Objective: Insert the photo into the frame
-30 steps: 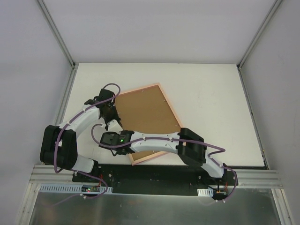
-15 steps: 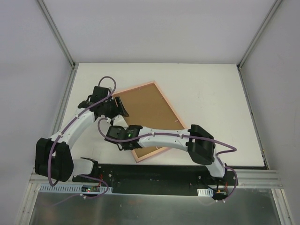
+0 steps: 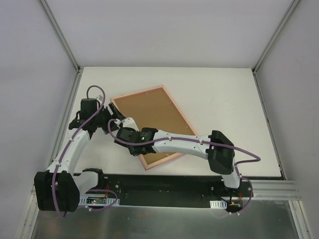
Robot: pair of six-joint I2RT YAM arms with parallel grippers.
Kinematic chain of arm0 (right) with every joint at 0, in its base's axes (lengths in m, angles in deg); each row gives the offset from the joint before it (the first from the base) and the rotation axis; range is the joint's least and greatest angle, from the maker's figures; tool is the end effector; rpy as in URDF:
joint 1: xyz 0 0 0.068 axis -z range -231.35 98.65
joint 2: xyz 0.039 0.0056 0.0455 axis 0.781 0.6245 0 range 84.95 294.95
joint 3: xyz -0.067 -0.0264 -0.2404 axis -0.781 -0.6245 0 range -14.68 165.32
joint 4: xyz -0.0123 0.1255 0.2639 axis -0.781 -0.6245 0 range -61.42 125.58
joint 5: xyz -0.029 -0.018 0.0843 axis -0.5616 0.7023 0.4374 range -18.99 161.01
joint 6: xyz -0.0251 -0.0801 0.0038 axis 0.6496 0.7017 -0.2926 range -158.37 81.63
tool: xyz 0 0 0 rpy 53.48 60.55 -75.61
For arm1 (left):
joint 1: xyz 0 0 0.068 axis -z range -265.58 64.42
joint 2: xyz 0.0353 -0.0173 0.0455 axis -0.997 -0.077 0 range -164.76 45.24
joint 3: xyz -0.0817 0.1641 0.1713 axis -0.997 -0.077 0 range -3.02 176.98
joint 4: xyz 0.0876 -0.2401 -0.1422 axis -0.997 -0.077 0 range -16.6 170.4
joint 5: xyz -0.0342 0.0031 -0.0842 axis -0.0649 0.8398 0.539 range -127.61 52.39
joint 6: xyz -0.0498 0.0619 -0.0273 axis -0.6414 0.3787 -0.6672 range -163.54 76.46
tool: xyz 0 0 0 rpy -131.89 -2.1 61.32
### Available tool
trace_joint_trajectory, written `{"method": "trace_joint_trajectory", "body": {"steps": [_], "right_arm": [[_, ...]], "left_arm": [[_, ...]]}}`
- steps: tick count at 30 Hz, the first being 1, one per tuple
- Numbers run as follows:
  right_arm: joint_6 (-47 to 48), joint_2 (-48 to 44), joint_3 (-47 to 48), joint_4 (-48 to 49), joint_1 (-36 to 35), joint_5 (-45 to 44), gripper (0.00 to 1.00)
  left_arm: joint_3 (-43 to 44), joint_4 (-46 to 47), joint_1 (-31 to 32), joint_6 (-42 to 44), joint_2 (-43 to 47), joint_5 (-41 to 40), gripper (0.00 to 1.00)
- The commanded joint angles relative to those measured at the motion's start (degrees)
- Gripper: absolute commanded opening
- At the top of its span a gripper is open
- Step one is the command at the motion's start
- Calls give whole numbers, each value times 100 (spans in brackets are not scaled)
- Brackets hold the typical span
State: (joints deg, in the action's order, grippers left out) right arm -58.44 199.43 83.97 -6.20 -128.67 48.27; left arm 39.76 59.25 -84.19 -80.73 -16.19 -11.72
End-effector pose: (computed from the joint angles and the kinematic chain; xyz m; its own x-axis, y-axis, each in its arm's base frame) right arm 0.1331 0.4618 0.1953 -0.4673 -0.6349 -0.6153 -0.7388 0.6627 -0.1227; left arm 0.2939 -0.0392 0.2038 -0.7258 -0.5263 -0.4431 -0.1022 0.7194 -0.6871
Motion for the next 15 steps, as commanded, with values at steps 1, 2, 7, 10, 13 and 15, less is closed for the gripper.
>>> {"method": "trace_joint_trajectory", "body": {"steps": [1,2,7,10,13,15], "right_arm": [[171,-531,128,197,24,-46,0],[162,-558,137,197,24,-37,0],[171,-716,128,197,59,50,0],[162,-812,110,170,77,59,0],[162,-935,67,170,94,94,0],[162,-1015,58,170,94,112,0]], "left_arm": [[-226,408,-51,-191,-70,539,71],[-322,592,-77,-262,-123,662,71],[-824,1674,-208,-675,-369,1207,70],[-1052,2235,-279,-912,-405,1339,70],[-1333,2982,-376,-1289,-422,1515,65],[-1492,3527,-394,-1571,-510,1647,58]]}}
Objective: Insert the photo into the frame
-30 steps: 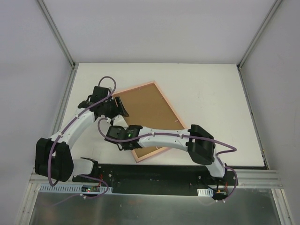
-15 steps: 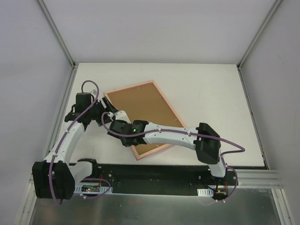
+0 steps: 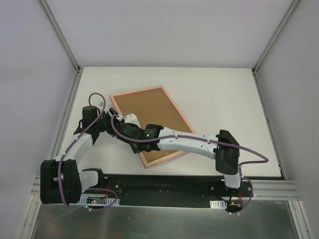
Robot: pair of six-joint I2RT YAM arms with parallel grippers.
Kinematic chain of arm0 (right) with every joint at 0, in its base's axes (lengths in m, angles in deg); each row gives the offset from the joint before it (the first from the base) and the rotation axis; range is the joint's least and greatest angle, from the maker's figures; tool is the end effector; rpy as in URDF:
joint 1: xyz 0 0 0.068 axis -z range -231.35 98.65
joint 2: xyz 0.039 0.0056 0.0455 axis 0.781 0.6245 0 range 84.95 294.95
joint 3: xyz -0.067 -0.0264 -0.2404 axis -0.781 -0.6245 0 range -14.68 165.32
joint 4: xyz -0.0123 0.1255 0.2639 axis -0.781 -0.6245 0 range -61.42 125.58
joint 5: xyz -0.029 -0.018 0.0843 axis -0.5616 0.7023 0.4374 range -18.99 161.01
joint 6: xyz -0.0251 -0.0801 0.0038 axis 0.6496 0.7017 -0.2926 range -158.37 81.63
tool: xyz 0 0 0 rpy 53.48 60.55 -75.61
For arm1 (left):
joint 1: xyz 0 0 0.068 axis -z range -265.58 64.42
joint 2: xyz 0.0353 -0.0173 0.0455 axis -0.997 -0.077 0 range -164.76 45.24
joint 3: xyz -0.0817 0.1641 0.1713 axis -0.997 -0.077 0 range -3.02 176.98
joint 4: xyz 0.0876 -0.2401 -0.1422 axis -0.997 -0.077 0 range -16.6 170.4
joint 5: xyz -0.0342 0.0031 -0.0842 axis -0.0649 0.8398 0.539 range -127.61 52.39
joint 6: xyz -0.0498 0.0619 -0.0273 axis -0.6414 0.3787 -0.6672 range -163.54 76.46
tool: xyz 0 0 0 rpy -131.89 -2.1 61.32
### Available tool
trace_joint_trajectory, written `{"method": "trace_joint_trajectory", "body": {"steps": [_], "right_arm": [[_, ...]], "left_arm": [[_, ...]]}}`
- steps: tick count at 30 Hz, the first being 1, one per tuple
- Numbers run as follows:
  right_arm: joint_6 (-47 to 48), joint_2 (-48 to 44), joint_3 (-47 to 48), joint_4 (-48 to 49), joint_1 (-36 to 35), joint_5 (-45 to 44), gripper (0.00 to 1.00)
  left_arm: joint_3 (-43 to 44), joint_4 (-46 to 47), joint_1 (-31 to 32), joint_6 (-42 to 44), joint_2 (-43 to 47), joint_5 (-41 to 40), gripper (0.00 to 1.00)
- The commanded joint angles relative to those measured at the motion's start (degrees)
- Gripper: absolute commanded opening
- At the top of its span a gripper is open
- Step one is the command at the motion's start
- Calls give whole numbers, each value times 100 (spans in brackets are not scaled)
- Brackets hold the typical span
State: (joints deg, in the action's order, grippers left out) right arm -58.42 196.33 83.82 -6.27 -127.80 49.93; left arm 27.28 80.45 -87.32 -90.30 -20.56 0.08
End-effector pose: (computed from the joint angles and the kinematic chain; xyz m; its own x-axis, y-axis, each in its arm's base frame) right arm 0.1370 0.4552 0.2184 -0.4740 -0.6013 -0.6432 -0.7408 0.6672 -0.0779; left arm 0.2911 -0.0361 0.1445 -0.7424 -0.5992 -0.2997 -0.0977 0.5394 -0.8364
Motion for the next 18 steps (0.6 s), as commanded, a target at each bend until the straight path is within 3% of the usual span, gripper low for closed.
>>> {"method": "trace_joint_trajectory", "body": {"steps": [1,6,8,10,11,14,16,18], "right_arm": [[168,-748,73,177,7,-54,0],[221,-871,55,80,7,-80,0],[265,-880,64,1,16,-98,0],[379,-802,300,-357,7,-325,2],[493,-723,484,-629,-28,-553,14],[870,-582,1073,-1254,-247,-1396,55],[1160,-407,1434,-1623,-423,-1976,69],[1371,-170,1873,-2106,-581,-2617,74]], "left_arm": [[-305,1662,-81,-745,-143,528,56],[-420,2560,-81,-1151,-433,765,45],[-324,2570,-72,-1203,-434,810,33],[-184,2361,-72,-1247,-337,880,7],[-35,2054,-38,-1187,-250,819,0],[562,518,164,-678,84,224,0],[696,49,402,-685,365,-129,0],[757,-188,472,-799,655,-297,0]]}}
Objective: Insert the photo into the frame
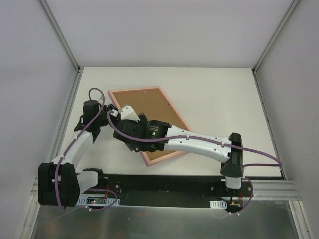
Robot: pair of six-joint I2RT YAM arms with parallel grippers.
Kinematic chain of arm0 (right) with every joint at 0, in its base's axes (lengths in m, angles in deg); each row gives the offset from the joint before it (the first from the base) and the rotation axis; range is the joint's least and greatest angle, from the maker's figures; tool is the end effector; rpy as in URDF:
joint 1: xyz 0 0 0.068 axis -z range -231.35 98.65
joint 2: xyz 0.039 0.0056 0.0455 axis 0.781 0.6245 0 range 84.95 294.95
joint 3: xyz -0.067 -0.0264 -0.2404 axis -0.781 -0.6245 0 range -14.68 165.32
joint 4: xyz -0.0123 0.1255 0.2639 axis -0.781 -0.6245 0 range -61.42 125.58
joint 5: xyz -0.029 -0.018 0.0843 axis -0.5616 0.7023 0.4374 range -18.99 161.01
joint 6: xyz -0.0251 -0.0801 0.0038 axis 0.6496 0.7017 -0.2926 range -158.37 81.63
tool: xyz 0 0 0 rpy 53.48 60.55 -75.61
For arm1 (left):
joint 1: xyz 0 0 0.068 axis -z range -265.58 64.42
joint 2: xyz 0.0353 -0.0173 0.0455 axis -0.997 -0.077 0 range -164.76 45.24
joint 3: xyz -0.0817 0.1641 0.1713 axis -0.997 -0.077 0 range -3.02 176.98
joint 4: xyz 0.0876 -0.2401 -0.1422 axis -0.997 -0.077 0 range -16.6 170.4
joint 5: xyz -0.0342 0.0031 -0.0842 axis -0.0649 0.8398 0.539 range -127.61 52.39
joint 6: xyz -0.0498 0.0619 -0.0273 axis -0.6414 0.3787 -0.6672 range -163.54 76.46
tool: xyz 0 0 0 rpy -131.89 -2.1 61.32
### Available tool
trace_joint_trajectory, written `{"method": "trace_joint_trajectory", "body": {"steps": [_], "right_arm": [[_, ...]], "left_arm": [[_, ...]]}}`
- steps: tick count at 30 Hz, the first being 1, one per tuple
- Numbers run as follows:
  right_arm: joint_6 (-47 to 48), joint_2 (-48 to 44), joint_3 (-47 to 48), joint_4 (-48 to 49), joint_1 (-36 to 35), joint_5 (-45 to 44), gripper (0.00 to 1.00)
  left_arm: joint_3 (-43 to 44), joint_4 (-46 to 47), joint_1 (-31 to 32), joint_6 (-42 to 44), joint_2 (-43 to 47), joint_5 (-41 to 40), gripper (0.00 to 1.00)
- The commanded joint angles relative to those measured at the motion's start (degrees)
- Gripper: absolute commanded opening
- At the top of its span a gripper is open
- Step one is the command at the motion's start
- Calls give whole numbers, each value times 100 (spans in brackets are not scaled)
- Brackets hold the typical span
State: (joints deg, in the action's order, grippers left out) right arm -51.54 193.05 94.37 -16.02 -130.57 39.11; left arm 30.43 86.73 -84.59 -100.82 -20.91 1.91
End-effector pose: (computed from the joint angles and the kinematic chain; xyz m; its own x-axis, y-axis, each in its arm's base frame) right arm 0.1240 0.4430 0.3020 -0.3166 -0.6284 -0.7106 -0.7180 0.6483 -0.2534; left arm 0.3050 -0.0521 0.1766 -0.7310 -0.6364 -0.2465 -0.0582 0.4180 -0.9066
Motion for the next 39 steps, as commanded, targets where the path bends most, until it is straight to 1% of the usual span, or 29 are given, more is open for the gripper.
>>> {"method": "trace_joint_trajectory", "body": {"steps": [1,5,10,15,20,22,24,28,30,33,34,36,39], "right_arm": [[815,273,1002,-1308,-365,-1704,76],[1272,519,1276,-1467,-682,-2232,80],[1809,792,1469,-1590,-998,-2478,82],[1853,915,1707,-1810,-1236,-2584,82],[1774,1099,1724,-2047,-1254,-2724,82],[1695,1161,1742,-2179,-1254,-2883,80],[1677,1153,1742,-2267,-1254,-2944,80],[1660,1091,1672,-2417,-1236,-2726,79],[1642,1074,1610,-2426,-1236,-2681,75],[1563,1091,1636,-2539,-1236,-2681,61],[1528,1100,1663,-2592,-1236,-2672,53],[1475,1100,1698,-2671,-1245,-2646,42],[1388,1056,1777,-2821,-1254,-2681,17]], "left_arm": [[504,-1000,234,217,761,-594,0],[829,-1344,410,85,893,-683,0],[1233,-1590,691,-64,981,-920,0],[1445,-1758,858,-161,972,-1158,0],[1699,-1872,1139,-258,1034,-1307,0],[1813,-1985,1262,-223,1078,-1517,0],[1867,-2074,1272,-231,1104,-1580,0],[1990,-2206,1316,-73,1095,-1554,0],[1990,-2223,1324,-38,1122,-1545,0],[1972,-2250,1351,-38,1157,-1536,0],[1972,-2250,1351,-29,1166,-1545,0],[1998,-2259,1368,-12,1175,-1527,0],[2095,-2259,1386,85,1131,-1457,0]]}}
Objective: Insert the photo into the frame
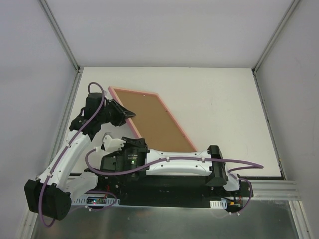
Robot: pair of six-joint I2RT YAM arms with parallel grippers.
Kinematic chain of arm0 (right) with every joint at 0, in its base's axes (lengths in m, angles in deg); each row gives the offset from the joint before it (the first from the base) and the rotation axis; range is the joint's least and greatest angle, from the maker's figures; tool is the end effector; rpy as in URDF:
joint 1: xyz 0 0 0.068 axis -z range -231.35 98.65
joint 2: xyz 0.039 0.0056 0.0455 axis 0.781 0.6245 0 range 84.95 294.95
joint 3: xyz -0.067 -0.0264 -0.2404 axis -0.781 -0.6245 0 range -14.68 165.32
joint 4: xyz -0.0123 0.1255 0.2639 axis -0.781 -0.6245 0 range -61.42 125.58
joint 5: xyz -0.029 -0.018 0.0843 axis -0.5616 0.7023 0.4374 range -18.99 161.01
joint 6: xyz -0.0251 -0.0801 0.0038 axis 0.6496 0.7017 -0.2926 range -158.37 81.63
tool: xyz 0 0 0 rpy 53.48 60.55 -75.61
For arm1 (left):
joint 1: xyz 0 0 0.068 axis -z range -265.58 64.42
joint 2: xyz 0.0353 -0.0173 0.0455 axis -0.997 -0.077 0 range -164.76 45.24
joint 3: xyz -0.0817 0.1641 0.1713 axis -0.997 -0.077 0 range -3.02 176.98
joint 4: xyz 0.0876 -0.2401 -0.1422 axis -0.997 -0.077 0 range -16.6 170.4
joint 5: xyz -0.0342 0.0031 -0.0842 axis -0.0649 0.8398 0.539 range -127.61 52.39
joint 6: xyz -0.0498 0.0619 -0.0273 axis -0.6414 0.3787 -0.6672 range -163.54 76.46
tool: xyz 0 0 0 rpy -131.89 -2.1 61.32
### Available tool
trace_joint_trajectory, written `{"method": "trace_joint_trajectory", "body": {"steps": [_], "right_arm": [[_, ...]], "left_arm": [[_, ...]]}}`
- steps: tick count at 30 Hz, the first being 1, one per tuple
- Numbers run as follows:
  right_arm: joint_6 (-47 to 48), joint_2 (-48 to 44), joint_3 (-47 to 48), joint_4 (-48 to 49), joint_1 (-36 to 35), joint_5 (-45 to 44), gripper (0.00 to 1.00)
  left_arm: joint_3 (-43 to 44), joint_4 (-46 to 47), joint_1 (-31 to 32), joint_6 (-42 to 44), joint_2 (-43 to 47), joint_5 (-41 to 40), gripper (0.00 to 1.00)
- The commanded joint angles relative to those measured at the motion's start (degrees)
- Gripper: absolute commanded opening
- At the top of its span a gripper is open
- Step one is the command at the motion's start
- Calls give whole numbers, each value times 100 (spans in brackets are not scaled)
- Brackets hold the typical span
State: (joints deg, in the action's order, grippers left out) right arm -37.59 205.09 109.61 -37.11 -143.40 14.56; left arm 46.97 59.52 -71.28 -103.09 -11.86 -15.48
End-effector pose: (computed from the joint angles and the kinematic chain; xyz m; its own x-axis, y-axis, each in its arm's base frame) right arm 0.0450 0.4578 0.2955 0.0409 -0.9338 -0.3554 -0.5626 0.2724 -0.7805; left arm 0.2816 -0.1003 0.2746 -0.7057 -0.6442 -0.2950 -0.1127 0.5132 -0.8508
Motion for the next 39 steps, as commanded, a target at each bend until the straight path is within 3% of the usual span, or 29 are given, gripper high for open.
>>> {"method": "trace_joint_trajectory", "body": {"steps": [1,2,5,7,9,16,23,34,39], "right_arm": [[-33,-166,288,-755,29,-261,9],[-51,-192,315,-791,29,-279,2],[-69,-394,385,-861,47,-420,0],[-69,-569,403,-888,82,-429,0],[-69,-771,403,-896,187,-394,0],[-122,-2211,-298,-195,863,396,0],[230,-3776,-1704,1149,2259,2425,0],[-1025,-5570,-5166,3873,5634,6231,0],[-1676,-5800,-6529,5060,6462,7270,0]], "left_arm": [[528,471,55,365,191,309,1],[581,471,55,391,173,336,12],[791,471,55,567,155,213,49],[993,462,55,725,147,73,63],[1283,358,46,927,120,-138,70],[2417,-21,11,1410,67,-779,76],[2831,-240,2,1745,191,-1185,78],[1883,-215,-33,1807,42,-965,78],[1136,40,-42,1780,-143,-939,77]]}}
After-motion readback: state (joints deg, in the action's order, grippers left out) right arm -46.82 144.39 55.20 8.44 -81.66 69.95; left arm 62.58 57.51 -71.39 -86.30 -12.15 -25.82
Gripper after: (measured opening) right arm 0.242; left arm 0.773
